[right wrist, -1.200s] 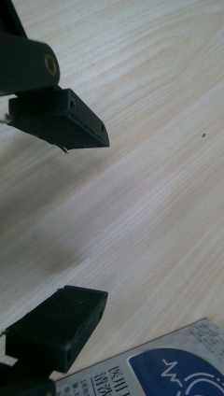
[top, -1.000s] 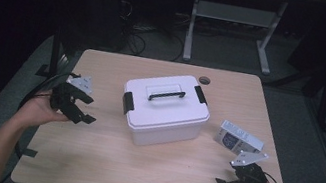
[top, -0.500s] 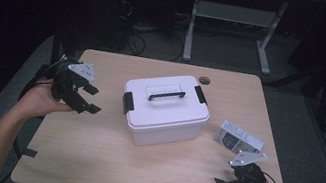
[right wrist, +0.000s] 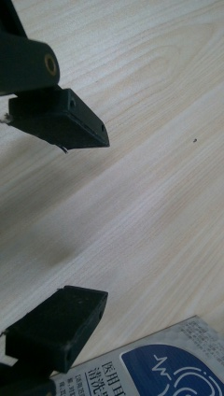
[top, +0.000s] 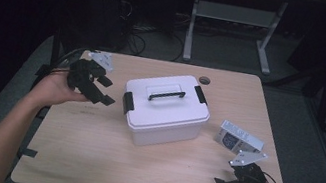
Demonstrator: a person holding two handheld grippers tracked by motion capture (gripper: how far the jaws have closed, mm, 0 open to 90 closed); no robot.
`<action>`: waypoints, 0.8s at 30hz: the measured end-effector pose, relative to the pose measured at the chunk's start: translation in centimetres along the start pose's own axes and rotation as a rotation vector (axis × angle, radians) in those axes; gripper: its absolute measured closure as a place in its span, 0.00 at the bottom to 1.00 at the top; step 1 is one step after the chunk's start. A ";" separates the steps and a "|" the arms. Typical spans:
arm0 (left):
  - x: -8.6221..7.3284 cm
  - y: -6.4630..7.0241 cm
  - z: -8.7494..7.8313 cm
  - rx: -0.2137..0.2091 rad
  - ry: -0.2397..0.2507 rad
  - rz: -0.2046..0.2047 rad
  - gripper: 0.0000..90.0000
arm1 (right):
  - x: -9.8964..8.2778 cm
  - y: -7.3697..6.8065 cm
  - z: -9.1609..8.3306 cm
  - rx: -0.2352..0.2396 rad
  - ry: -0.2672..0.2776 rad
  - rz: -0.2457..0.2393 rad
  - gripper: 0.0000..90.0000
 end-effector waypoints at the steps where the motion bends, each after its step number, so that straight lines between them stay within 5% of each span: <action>1: 0.3 -0.1 0.0 0.001 -0.007 0.005 0.36 | 0.0 0.0 0.0 0.001 -0.002 -0.002 0.23; 24: 6.8 -0.5 2.1 -0.015 -0.024 0.028 0.40 | 0.1 -0.1 0.0 0.016 -0.001 0.002 0.23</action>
Point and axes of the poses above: each handheld gripper's, and its own axes: z roughly forward along the jaws, x roughly out of its top, y roughly to its right, the point moved 3 cm from there along z, roughly forward along the jaws, and after that the axes turned 14 degrees about -x, right-handed, at the moved point
